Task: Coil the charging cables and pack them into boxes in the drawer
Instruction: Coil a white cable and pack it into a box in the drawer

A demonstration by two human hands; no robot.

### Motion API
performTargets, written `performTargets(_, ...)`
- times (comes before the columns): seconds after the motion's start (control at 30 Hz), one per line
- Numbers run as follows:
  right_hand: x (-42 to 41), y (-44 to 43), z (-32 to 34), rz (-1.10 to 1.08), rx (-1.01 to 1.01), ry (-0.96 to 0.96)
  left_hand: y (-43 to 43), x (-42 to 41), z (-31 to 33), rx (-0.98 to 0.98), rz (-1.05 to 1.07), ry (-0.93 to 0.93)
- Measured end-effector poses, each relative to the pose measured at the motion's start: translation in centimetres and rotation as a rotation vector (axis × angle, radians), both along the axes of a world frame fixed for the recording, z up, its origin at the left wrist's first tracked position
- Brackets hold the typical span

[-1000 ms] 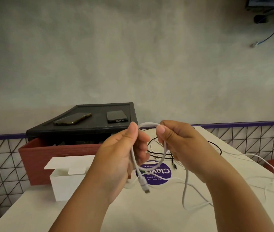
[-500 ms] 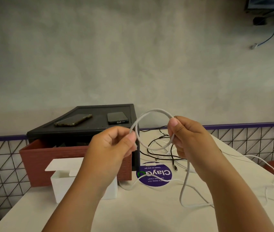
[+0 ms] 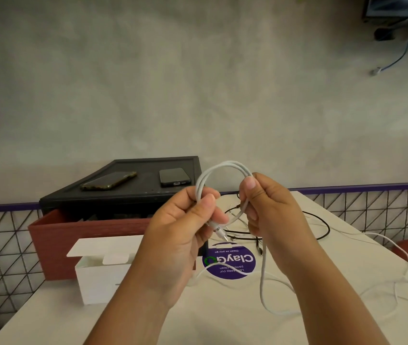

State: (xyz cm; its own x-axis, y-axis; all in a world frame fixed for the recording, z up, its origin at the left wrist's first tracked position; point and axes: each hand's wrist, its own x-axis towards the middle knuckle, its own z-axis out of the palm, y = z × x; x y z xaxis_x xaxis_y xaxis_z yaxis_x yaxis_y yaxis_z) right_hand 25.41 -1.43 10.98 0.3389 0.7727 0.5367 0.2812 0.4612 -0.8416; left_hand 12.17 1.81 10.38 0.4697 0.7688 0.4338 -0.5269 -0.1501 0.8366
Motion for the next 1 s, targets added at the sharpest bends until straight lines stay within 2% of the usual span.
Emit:
performTargets(0.1, 0.1, -0.3, 0.2, 0.025, -0.027, -0.040, 0.4, -0.6, 0.1, 0.026, 0.024, 0.096)
performTargets(0.23, 0.1, -0.6, 0.4, -0.007, -0.115, -0.269, 1.0, -1.9, 0.5, -0.060, -0.068, 0.079)
performTargets(0.3, -0.3, -0.8, 0.5, -0.019, -0.132, -0.356, 1.8, -2.6, 0.3, -0.110, -0.211, 0.049)
performTargets(0.4, -0.9, -0.9, 0.7, 0.030, -0.109, -0.328, 2.6, -2.9, 0.2, -0.209, -0.604, -0.124)
performTargets(0.47, -0.5, -1.0, 0.7, 0.013, -0.097, -0.270, 2.1, -3.6, -0.4, -0.284, -0.392, -0.166)
performTargets(0.53, 0.7, -1.1, 0.7, -0.048, -0.105, -0.224, 2.6, -4.2, -0.9, -0.330, -0.365, -0.245)
performTargets(0.6, 1.8, -1.3, 0.7, -0.125, -0.126, -0.259, 3.2, -4.8, -0.8, -0.340, -0.372, -0.312)
performTargets(0.73, 2.4, -2.7, 1.3, -0.164, -0.268, -0.489, 4.6, -6.3, -1.5, -0.362, -0.262, -0.338)
performTargets(0.87, 0.7, -3.7, 1.6, -0.059, -0.503, -0.804, 4.1, -5.0, 0.2, -0.242, 0.024, -0.252)
performTargets(0.9, 0.1, -3.8, 1.6, -0.033, -0.527, -0.853, 4.3, -4.0, 0.3, -0.140, -0.011, -0.285)
performTargets(0.97, -1.0, -4.1, 1.7, -0.014, -0.533, -0.901, 3.8, -3.1, -0.3, -0.130, -0.058, -0.363)
performTargets(1.0, -1.4, -4.3, 1.8, -0.020, -0.520, -0.919, 3.6, -2.7, -0.3, -0.119, -0.027, -0.330)
